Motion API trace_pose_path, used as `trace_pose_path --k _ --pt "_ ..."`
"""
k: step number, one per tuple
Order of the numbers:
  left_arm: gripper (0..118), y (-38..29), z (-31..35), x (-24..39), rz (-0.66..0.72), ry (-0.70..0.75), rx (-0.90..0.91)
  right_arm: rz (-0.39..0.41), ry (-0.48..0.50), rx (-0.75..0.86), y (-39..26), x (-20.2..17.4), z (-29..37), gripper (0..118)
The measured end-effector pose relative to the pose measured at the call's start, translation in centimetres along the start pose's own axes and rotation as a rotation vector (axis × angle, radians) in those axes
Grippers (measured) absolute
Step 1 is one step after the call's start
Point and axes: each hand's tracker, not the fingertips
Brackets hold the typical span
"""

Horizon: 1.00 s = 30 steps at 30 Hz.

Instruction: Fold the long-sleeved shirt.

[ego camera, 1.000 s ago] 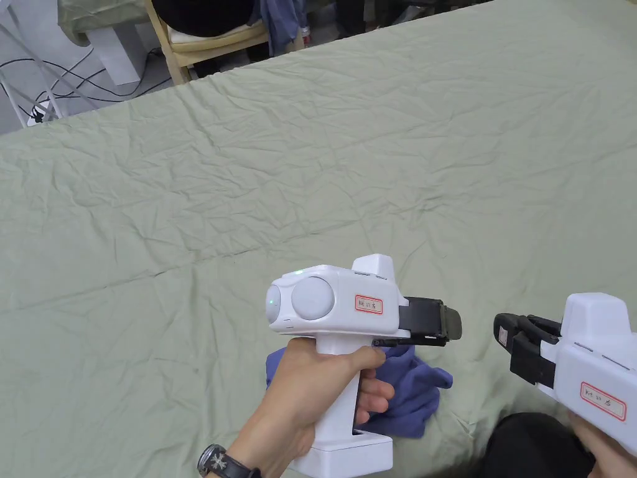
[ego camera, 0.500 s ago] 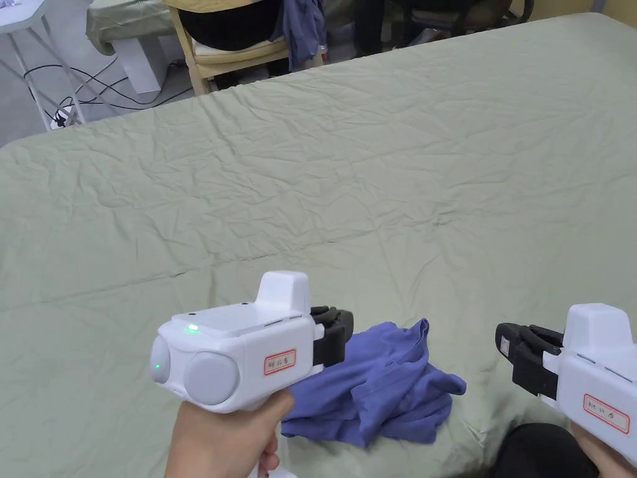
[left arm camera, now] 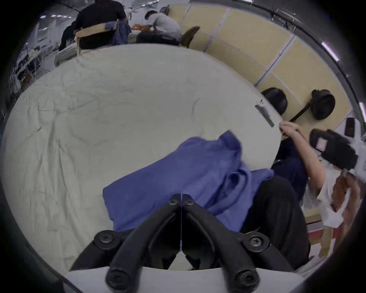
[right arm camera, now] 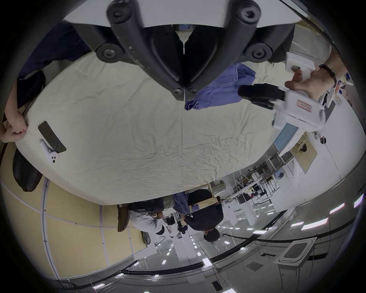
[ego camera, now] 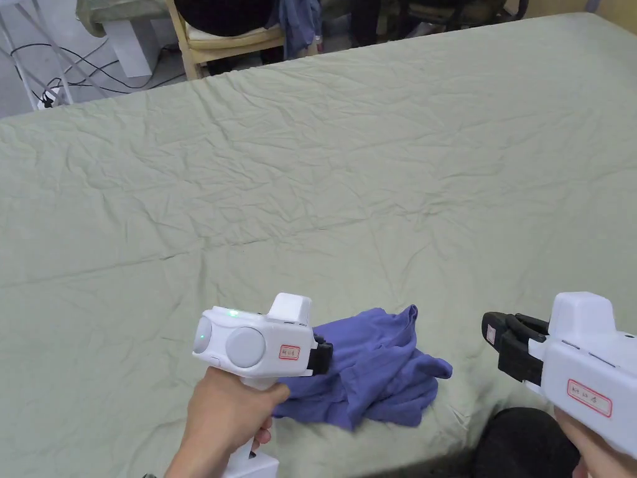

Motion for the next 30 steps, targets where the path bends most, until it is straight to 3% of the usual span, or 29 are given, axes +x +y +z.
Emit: trace_pose_path --k 4,10,24,30 --pt "0 0.0 -2.4 0.6 -0.020 0.021 -0.047 -0.005 -0.015 -0.014 -0.1 0.6 -0.7 1" --pt "0 -0.4 -1.0 3.7 -0.038 -0.019 -0.019 -0.006 -0.023 -0.034 -0.5 0.8 -0.8 1" --pt "0 1.3 -4.2 11.1 -0.053 -0.175 -0.003 -0.012 -0.027 -0.043 -1.0 1.1 -0.2 1" --pt "0 0.9 -0.7 11.5 -0.077 -0.178 0.050 0.040 -0.009 -0.036 0.0 -0.5 0.4 1"
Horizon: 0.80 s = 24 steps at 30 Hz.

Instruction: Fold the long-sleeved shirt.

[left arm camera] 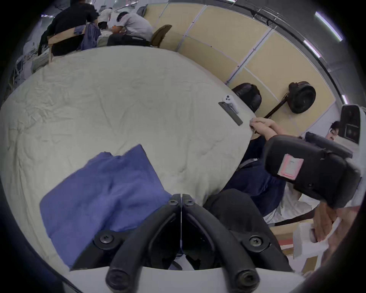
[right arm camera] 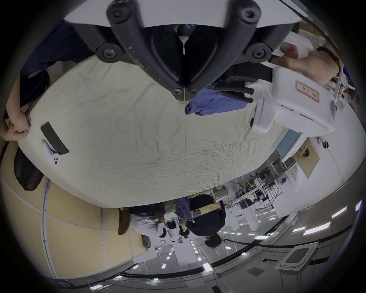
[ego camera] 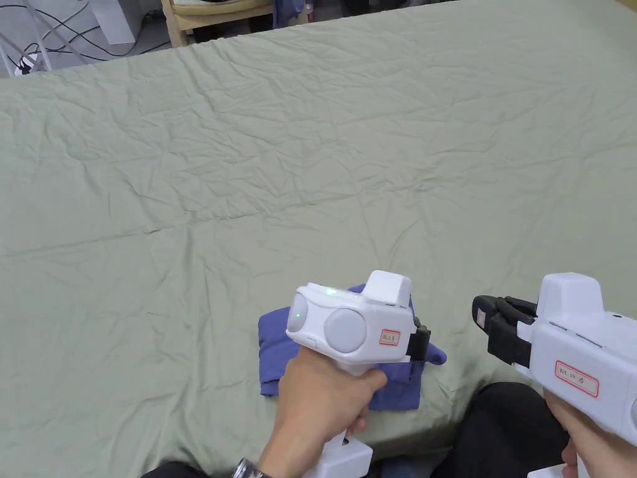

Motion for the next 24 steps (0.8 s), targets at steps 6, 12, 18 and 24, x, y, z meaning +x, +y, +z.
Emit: trace_pose_path --k 6,12,18,24 --pt "0 -2.2 9.4 -3.4 0.117 0.174 0.231 0.119 0.039 0.000 1.3 -3.8 0.2 1" --pt "0 -7.3 15.3 -8.0 0.276 0.324 0.292 0.202 0.068 -0.033 1.6 -6.8 -0.6 1" --pt "0 -8.8 16.3 -10.2 0.325 0.325 0.294 0.221 0.113 -0.145 3.2 -7.6 -2.1 1" --pt "0 -8.8 16.1 -11.0 0.341 0.299 0.293 0.413 0.101 -0.480 5.0 -7.8 -12.4 1"
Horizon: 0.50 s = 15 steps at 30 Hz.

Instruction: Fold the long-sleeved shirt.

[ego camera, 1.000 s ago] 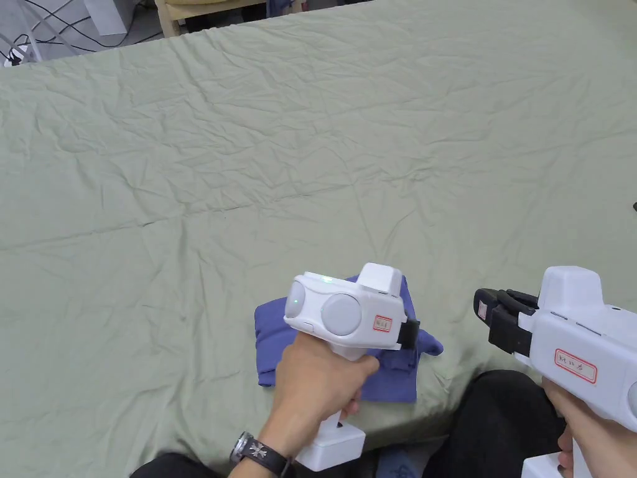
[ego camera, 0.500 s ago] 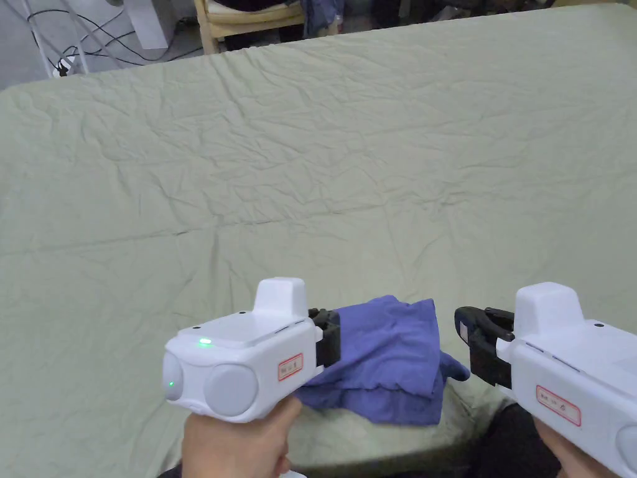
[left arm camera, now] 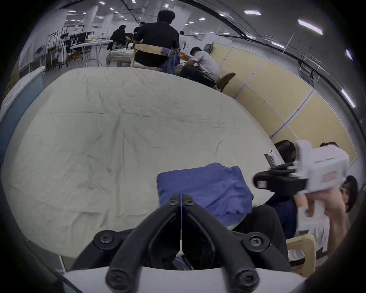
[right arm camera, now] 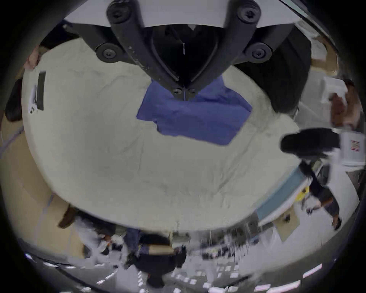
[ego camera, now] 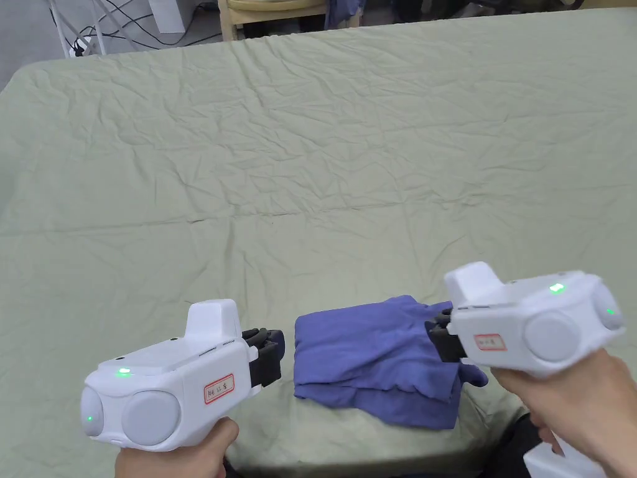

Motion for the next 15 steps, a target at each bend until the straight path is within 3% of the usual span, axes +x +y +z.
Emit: trace_pose_path --k 7,15 --pt "0 0.2 -1.4 -1.4 0.033 -0.008 -0.041 0.095 -0.010 -0.226 1.3 1.3 -8.8 1" --pt "4 0.5 -3.2 -3.1 0.083 -0.092 -0.095 0.054 0.025 -0.226 0.8 2.4 -10.4 1"
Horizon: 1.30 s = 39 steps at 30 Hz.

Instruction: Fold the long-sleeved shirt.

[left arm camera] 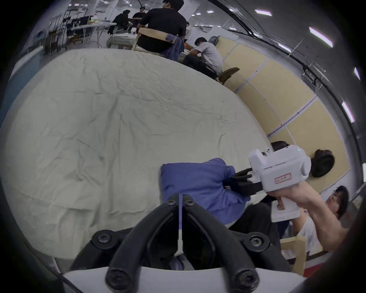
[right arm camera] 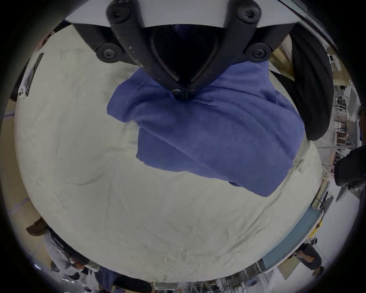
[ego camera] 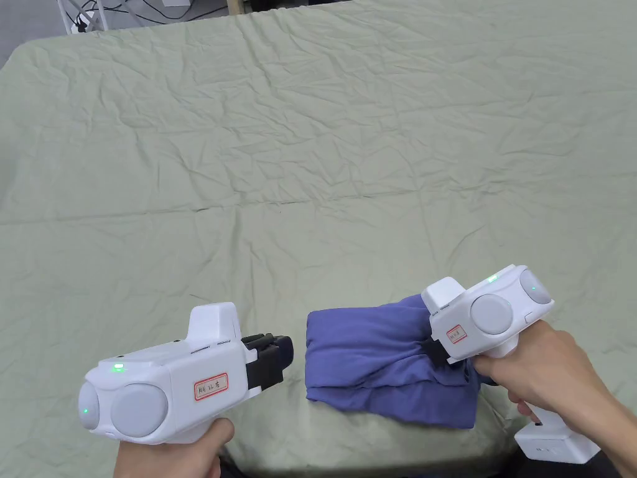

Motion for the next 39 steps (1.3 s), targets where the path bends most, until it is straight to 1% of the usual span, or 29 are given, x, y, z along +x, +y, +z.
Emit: trace_pose_path --k 1,2,3,4,5,7,10,11,13,15,17,19,22,26,27,28,29,30,31,32,35,36,37,39 --pt "13 0.3 -0.4 -0.7 0.041 -0.050 -0.012 0.001 0.003 0.003 -0.1 0.0 0.0 1" --pt "33 0.5 -0.9 -1.4 0.066 -0.094 -0.014 0.003 0.004 0.005 -0.1 0.0 0.0 1" --pt "68 0.7 -1.4 -1.9 0.065 -0.127 -0.030 0.005 0.004 0.006 -0.1 0.0 0.0 1" --pt "85 0.8 -2.1 -2.6 0.047 -0.141 -0.034 0.010 0.001 0.008 -0.2 -0.1 0.0 1" --pt "92 1.2 -2.8 -3.3 0.038 -0.163 -0.030 0.017 -0.001 0.011 -0.2 -0.2 0.0 1" --pt "93 2.0 -4.3 -5.0 0.064 -0.220 -0.060 0.020 0.001 0.016 -0.4 -0.2 0.1 1" --pt "93 2.7 -7.9 -7.9 0.162 -0.394 -0.183 0.017 0.011 0.024 -0.5 0.2 0.0 1" --pt "93 2.7 -9.3 -8.7 0.186 -0.368 -0.214 0.015 0.015 0.025 -0.5 0.2 0.0 1" --pt "92 2.6 -11.7 -9.7 0.209 -0.360 -0.288 0.015 0.017 0.030 -0.6 0.3 0.1 1" --pt "90 2.1 -13.5 -10.3 0.201 -0.384 -0.351 0.011 0.020 0.034 -0.7 0.2 0.1 1" --pt "90 2.1 -13.8 -10.7 0.217 -0.463 -0.325 0.005 0.021 0.040 -0.9 0.2 0.0 1" --pt "90 2.3 -14.0 -11.0 0.257 -0.471 -0.323 0.007 0.020 0.048 -1.0 0.2 0.0 1" --pt "90 2.0 -14.4 -10.3 0.218 -0.497 -0.313 0.000 0.025 0.056 -1.0 0.3 0.1 1" --pt "90 1.9 -16.8 -8.8 0.249 -0.555 -0.320 -0.008 0.033 0.065 -1.1 0.4 0.0 1" --pt "88 1.8 -17.3 -8.3 0.246 -0.591 -0.312 -0.010 0.035 0.067 -1.2 0.4 0.0 1" --pt "86 1.7 -17.9 -7.8 0.242 -0.588 -0.315 -0.012 0.038 0.070 -1.3 0.5 -0.1 1" --pt "80 1.6 -18.3 -7.2 0.243 -0.589 -0.318 -0.017 0.042 0.073 -1.3 0.6 -0.1 1" --pt "65 1.5 -18.6 -6.9 0.243 -0.584 -0.321 -0.024 0.044 0.075 -1.3 0.6 -0.1 1" --pt "54 1.3 -19.0 -6.8 0.243 -0.576 -0.327 -0.030 0.047 0.078 -1.4 0.7 -0.1 1" --pt "48 1.1 -19.1 -6.9 0.252 -0.564 -0.327 -0.034 0.049 0.081 -1.5 0.7 -0.1 1" --pt "36 1.0 -18.6 -7.1 0.284 -0.563 -0.321 -0.041 0.051 0.090 -1.6 0.7 -0.1 1" --pt "29 1.0 -18.4 -6.8 0.265 -0.537 -0.321 -0.041 0.051 0.093 -1.7 0.7 -0.2 1" --pt "25 1.0 -18.2 -6.5 0.227 -0.495 -0.313 -0.042 0.052 0.096 -1.7 0.7 -0.2 1" --pt "23 0.9 -17.6 -5.3 0.160 -0.453 -0.280 -0.043 0.049 0.100 -1.7 0.6 -0.1 1"
